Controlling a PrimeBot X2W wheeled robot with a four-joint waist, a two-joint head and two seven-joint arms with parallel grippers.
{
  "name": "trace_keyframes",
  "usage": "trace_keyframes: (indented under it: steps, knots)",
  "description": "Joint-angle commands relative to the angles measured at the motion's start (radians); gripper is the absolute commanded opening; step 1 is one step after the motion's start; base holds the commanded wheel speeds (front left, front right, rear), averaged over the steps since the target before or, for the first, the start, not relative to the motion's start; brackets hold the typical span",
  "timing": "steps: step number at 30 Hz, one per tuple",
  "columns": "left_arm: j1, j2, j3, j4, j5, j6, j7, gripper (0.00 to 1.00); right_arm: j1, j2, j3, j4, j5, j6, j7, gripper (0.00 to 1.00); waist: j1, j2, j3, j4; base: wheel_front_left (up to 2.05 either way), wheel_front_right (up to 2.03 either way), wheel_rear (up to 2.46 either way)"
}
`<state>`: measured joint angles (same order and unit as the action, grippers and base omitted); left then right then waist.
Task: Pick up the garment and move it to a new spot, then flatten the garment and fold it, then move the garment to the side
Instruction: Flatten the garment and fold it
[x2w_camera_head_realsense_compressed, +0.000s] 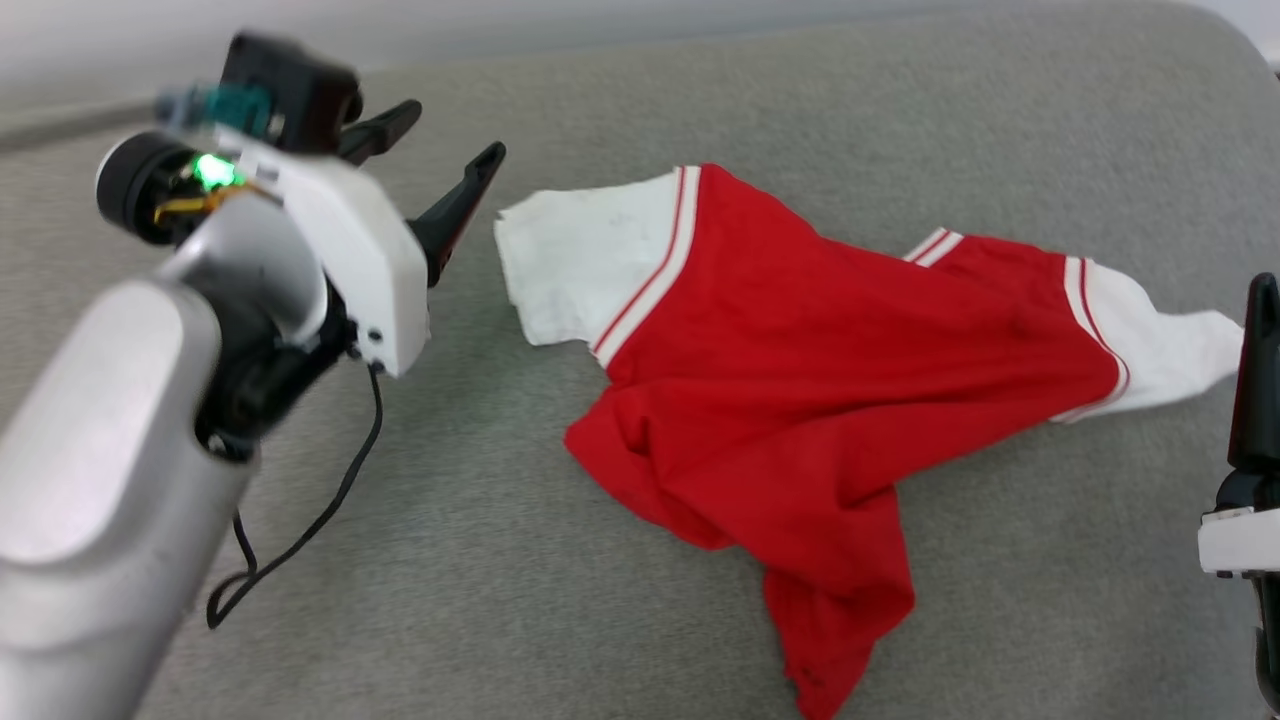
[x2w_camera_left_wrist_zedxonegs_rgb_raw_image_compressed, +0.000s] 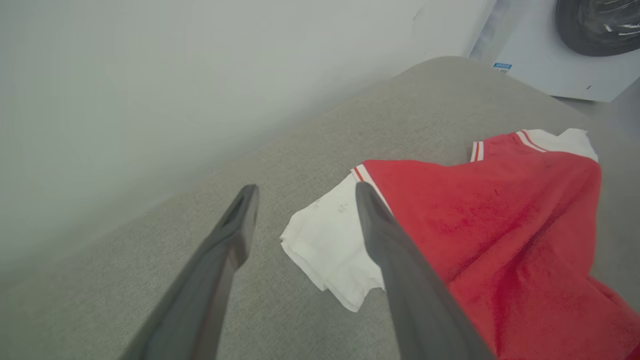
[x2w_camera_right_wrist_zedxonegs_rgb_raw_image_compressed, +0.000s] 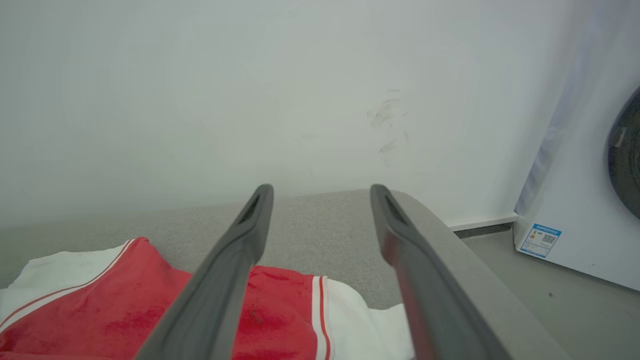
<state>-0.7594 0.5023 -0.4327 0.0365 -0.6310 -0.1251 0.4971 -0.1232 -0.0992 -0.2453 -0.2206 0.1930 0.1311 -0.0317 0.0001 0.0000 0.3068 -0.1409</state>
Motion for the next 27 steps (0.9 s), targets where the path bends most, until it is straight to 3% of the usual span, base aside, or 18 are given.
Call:
trace_keyframes:
  steps: [1, 6, 12, 17, 26, 27]
  knots:
    - [-0.048, 0.014, -0.017, 0.019, -0.034, -0.004, 0.07, 1.0, -0.015, 0.011, -0.008, 0.007, -0.001, -0.001, -0.006, 1.0, -0.0001, 0.0, 0.051, -0.049, 0.0, 0.0, 0.0]
    - [-0.221, 0.076, -0.091, 0.092, -0.157, -0.004, 0.335, 1.0, -0.041, 0.033, 0.013, 0.037, 0.011, -0.001, -0.032, 1.0, -0.0001, 0.0, 0.125, -0.105, 0.0, 0.0, 0.0]
    - [-0.341, 0.137, -0.167, 0.202, -0.187, -0.005, 0.494, 1.0, -0.054, 0.047, 0.05, 0.059, 0.033, -0.001, -0.07, 1.0, -0.0001, 0.0, 0.191, -0.157, 0.0, 0.0, 0.0]
    - [-0.377, 0.161, -0.219, 0.273, -0.182, -0.005, 0.543, 1.0, -0.068, 0.051, 0.063, 0.092, 0.044, -0.001, -0.097, 1.0, -0.0001, 0.0, 0.229, -0.181, 0.0, 0.0, 0.0]
    - [-0.374, 0.167, -0.279, 0.344, -0.17, -0.005, 0.526, 1.0, -0.084, 0.051, 0.075, 0.144, 0.071, -0.001, -0.127, 1.0, -0.0001, 0.0, 0.259, -0.193, 0.0, 0.0, 0.0]
    - [-0.369, 0.166, -0.294, 0.347, -0.174, -0.005, 0.531, 0.4, -0.086, 0.05, 0.076, 0.148, 0.07, -0.001, -0.13, 1.0, -0.0001, 0.0, 0.26, -0.192, 0.0, 0.0, 0.0]
